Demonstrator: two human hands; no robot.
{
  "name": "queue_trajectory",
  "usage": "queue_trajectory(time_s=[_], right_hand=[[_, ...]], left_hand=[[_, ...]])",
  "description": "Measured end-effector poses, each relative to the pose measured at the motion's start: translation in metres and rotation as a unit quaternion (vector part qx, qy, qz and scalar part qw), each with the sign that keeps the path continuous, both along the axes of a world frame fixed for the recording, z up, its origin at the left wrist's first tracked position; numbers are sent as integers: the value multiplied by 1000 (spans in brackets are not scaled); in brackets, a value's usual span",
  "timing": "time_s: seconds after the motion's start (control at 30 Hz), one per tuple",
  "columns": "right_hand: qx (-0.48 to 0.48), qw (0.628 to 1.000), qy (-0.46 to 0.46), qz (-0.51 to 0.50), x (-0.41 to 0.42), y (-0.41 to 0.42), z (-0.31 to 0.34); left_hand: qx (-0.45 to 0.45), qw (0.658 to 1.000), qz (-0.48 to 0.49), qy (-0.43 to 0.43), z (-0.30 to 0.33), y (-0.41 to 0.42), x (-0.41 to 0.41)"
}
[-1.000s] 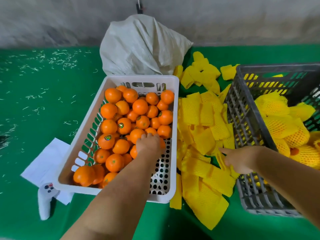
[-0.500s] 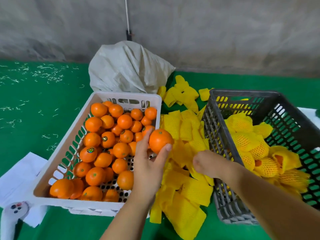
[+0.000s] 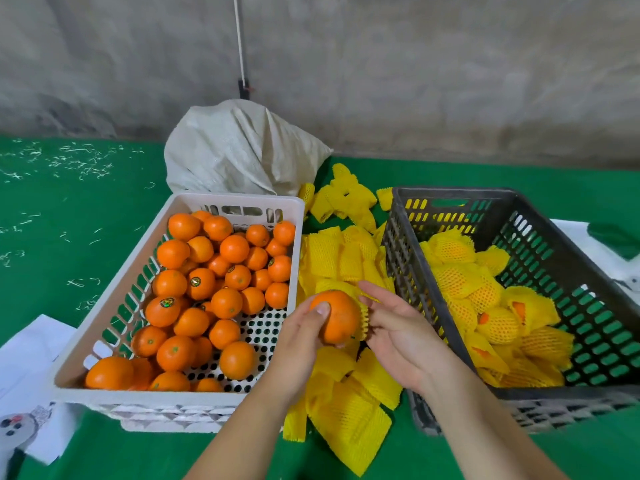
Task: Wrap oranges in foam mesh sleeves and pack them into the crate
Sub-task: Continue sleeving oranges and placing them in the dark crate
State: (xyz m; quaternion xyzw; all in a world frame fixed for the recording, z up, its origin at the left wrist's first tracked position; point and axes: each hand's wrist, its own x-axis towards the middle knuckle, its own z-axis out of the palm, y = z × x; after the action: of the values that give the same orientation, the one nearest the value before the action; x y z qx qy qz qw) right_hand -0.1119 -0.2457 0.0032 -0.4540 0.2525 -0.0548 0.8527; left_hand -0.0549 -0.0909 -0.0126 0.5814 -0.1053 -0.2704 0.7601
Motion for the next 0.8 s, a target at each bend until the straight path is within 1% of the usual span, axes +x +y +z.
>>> queue_trajectory(time_s=[0.07, 0.13, 0.2, 0.23, 0.27, 0.3, 0.37, 0.4, 0.47, 0.5, 0.57, 0.6, 0.7, 0.73, 0.8], right_hand=[[-72, 997, 41, -2, -1, 3, -2], [-190, 979, 67, -6, -3, 5, -1], [-327, 942, 69, 4, -7, 1, -1], [-381, 922, 63, 15, -10, -3, -1], [-430, 900, 61, 24, -12, -8, -2], [-493, 867, 73, 31, -13, -14, -3], [-618, 777, 118, 26, -15, -24, -8], [-641, 758, 122, 8, -16, -27, -10], [-632, 767, 101, -45, -17, -24, -12], [-639, 761, 94, -68, -18, -18, -13], [-663, 736, 79, -112, -19, -7, -17], [-661, 735, 59, -140, -20, -2, -19], [-599, 774, 8, -206, -24, 4, -23], [-575, 791, 10, -208, -25, 4, -24], [-504, 845, 19, -178, -27, 4, -24]], left_hand=[[11, 1000, -19, -6, 0, 0, -1], [20, 999, -38, -9, -1, -1, -1], [23, 998, -54, -4, 0, 0, -1], [24, 998, -62, -1, -1, 1, -1], [23, 997, -70, 2, -1, 1, 0], [21, 997, -78, 5, -1, 2, -1], [22, 996, -86, 12, -1, 3, -1], [27, 995, -93, 10, -1, 3, -1], [42, 992, -119, 0, -1, 4, -3], [49, 989, -137, -7, -2, 4, -4], [55, 983, -174, -21, -3, 3, -6], [55, 980, -188, -28, -4, 2, -7], [57, 980, -186, -38, -5, -1, -7], [63, 983, -171, -36, -6, -2, -7], [75, 987, -139, -41, -9, -6, -8]])
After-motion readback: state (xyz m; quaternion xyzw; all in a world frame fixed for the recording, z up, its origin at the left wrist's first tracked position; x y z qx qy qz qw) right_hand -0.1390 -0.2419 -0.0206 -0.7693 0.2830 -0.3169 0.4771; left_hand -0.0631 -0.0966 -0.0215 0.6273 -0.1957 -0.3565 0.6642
